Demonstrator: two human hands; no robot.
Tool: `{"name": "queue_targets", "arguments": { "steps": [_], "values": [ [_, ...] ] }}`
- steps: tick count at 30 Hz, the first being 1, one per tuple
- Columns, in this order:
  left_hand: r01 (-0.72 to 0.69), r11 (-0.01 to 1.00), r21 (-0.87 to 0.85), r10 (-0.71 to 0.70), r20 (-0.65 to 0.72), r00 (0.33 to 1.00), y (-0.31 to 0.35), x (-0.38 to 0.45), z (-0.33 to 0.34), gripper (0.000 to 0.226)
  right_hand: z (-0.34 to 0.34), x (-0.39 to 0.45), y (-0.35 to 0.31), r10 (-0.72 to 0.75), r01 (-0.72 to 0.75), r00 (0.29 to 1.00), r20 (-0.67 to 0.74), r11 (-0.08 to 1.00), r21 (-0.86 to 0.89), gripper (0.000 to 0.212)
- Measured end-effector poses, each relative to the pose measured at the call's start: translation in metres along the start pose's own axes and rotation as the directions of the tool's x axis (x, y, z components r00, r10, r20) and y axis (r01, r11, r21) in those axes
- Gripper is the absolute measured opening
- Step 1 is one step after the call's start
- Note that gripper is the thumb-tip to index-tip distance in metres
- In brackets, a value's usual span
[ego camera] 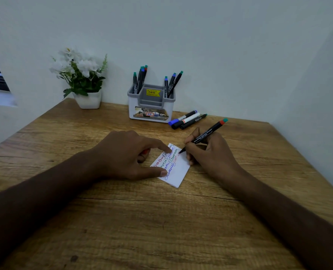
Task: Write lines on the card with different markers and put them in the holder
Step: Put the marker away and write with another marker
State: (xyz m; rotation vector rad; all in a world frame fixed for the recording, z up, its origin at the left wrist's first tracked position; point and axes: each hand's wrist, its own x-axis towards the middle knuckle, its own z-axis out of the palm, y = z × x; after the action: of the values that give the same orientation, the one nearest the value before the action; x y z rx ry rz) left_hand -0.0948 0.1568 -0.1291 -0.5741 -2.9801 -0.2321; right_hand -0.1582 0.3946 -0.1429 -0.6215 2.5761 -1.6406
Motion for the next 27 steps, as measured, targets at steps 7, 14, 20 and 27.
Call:
{"name": "queue_targets", "arguments": {
  "steps": [7,14,20,27],
  "values": [
    [0.012,1.000,-0.001,-0.012,0.025,1.000,0.0028,0.0000,-0.0028,0.072,0.0005,0.0000,-0.0009,-0.009,0.010,1.000,0.012,0.999,-0.052,0.003],
    [0.011,1.000,0.011,-0.011,0.020,1.000,0.0027,-0.0004,-0.0024,0.074,-0.0001,-0.0006,-0.0013,0.010,-0.010,1.000,0.014,1.000,-0.006,0.005],
    [0.013,1.000,0.016,-0.013,0.021,1.000,0.0024,0.0004,-0.0025,0.075,-0.0016,-0.0018,-0.0031,0.029,-0.030,1.000,0.007,0.997,0.067,0.004],
    [0.018,1.000,-0.005,-0.018,0.022,1.000,0.0029,0.0000,-0.0025,0.072,-0.0019,-0.0026,-0.0031,0.053,-0.051,0.998,-0.016,0.993,0.109,0.004]
  ]
}}
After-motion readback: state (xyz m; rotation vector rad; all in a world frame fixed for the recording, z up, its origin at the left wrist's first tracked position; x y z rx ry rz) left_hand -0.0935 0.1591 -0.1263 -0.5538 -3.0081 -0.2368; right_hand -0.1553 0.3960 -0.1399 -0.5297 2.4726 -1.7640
